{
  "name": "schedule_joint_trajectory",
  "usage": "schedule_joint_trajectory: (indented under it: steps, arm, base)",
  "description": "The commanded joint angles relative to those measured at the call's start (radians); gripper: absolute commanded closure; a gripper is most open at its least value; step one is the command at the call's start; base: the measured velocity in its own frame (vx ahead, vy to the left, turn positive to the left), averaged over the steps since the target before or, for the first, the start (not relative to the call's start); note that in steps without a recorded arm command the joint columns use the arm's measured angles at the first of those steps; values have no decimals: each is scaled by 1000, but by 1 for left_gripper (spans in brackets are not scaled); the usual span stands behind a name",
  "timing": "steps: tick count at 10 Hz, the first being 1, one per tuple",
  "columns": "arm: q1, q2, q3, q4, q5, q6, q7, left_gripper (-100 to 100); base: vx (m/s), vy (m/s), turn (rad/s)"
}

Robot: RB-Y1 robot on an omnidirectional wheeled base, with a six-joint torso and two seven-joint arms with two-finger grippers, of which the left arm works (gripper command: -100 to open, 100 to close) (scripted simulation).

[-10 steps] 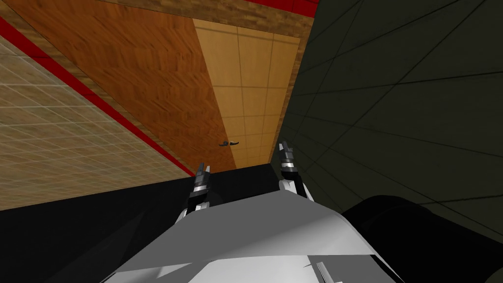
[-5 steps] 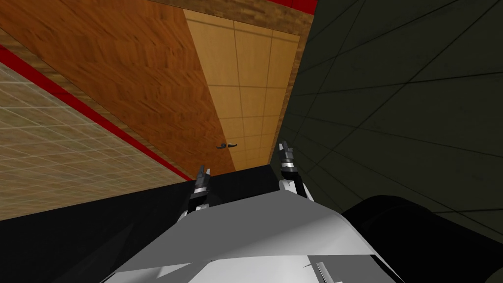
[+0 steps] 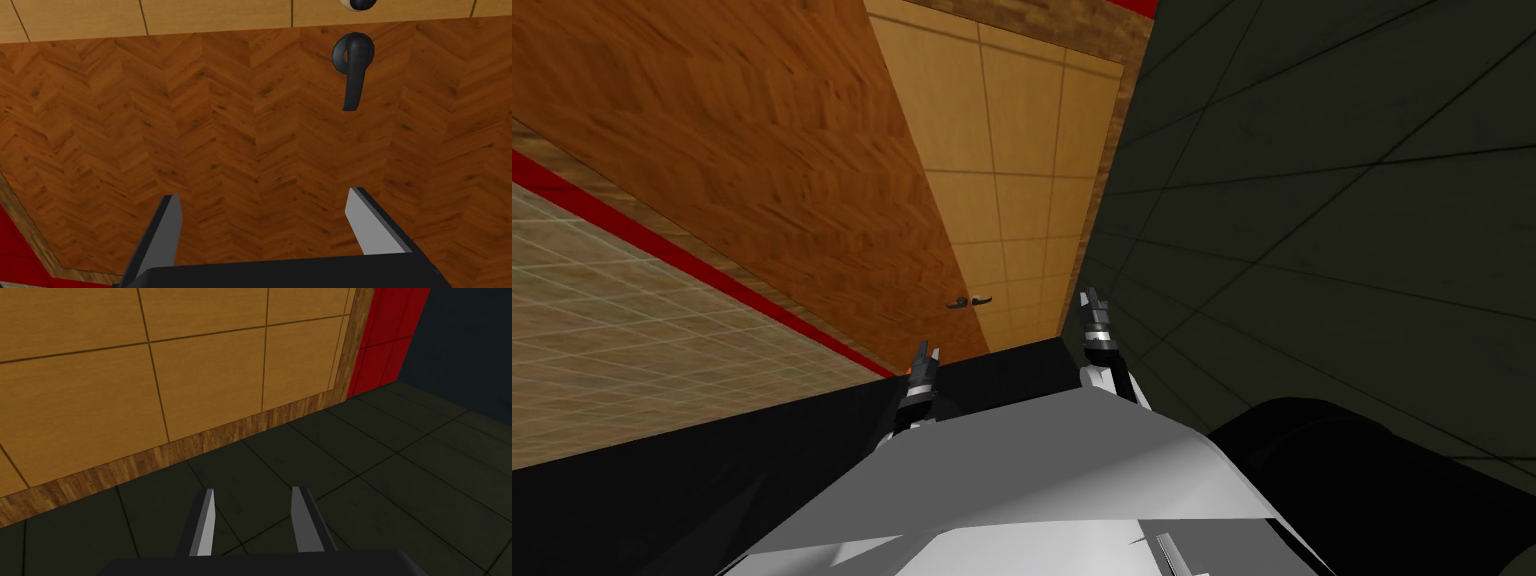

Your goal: Pull the door open

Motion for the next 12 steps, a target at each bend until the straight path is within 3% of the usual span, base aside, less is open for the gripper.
schedule_joint_trajectory:
  steps: [1, 12]
  arm:
    - [-10, 4, 3, 39, 4, -7, 5, -100]
    - [-71, 32, 20, 268, 32, -38, 37, -100]
  base:
    - [98, 7, -45]
    - [101, 14, -53]
